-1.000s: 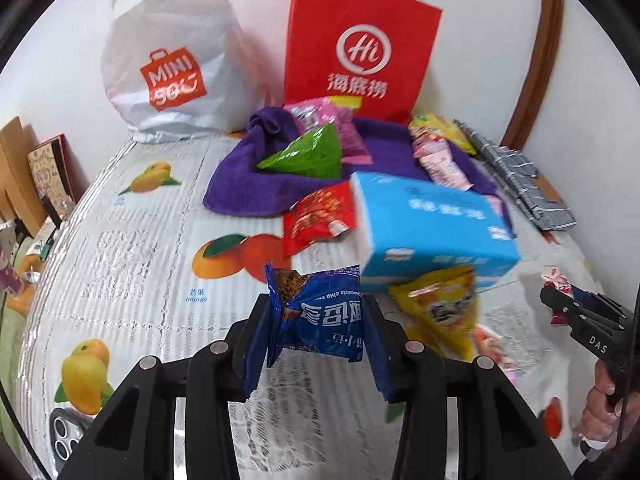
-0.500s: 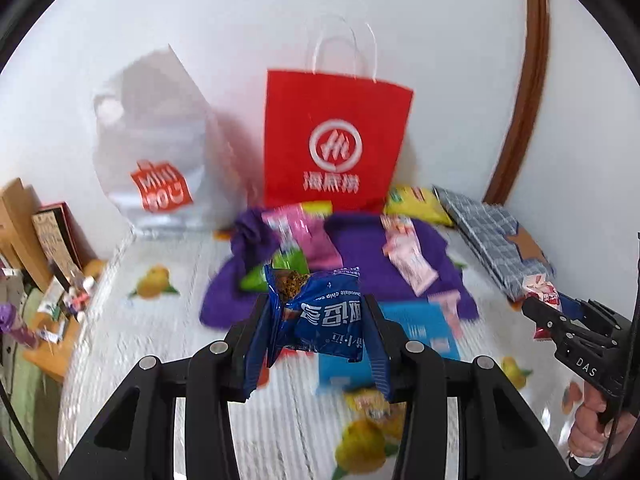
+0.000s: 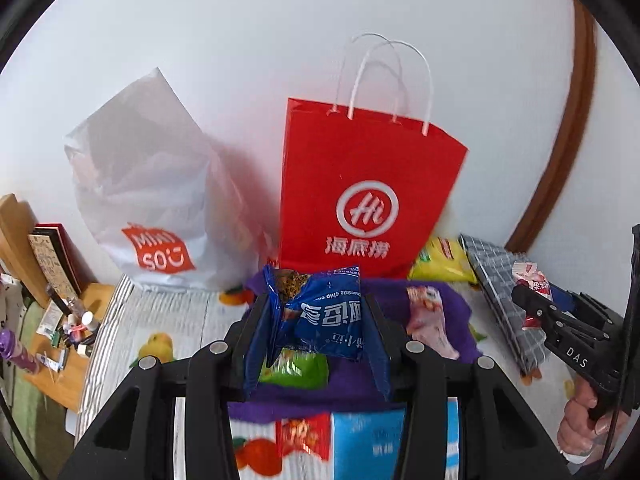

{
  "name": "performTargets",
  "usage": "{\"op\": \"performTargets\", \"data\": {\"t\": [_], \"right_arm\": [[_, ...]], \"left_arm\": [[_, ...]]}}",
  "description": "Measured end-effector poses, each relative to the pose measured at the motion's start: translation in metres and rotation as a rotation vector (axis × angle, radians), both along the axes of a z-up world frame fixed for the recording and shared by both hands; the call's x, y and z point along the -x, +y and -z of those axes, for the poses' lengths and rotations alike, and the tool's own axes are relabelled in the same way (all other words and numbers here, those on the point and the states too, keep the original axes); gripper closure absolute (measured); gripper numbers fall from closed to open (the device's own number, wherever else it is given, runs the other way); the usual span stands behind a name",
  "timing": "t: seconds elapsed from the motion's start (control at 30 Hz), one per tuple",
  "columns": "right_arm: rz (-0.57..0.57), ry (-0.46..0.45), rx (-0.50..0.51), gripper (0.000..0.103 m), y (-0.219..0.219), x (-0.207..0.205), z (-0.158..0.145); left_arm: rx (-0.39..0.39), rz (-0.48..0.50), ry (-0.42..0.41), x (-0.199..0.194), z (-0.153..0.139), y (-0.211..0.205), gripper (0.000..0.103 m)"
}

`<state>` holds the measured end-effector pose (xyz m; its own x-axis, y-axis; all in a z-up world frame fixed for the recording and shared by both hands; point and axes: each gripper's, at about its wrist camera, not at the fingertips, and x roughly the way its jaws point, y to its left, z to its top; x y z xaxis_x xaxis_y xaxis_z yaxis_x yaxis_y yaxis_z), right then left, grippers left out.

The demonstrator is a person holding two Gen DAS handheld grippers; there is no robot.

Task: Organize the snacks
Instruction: 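Lift and carry the blue bag and lychee packet over the purple towel with both grippers, then lower the blue bag with the left gripper while the right releases the lychee packet onto the towel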

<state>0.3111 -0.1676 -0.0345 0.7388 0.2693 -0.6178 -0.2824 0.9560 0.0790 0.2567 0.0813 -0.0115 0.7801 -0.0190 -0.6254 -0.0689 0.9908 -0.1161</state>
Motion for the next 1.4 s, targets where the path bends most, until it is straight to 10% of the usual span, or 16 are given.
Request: {"op": "performTargets", "data": {"t": [1.4], "right_arm": [[-0.161, 0.343, 0.210, 0.059, 0.035, -0.070, 0.126]], "left_arm": [[0.004, -0.062, 0.156, -0.057, 0.056, 0.040, 0.061]]}}
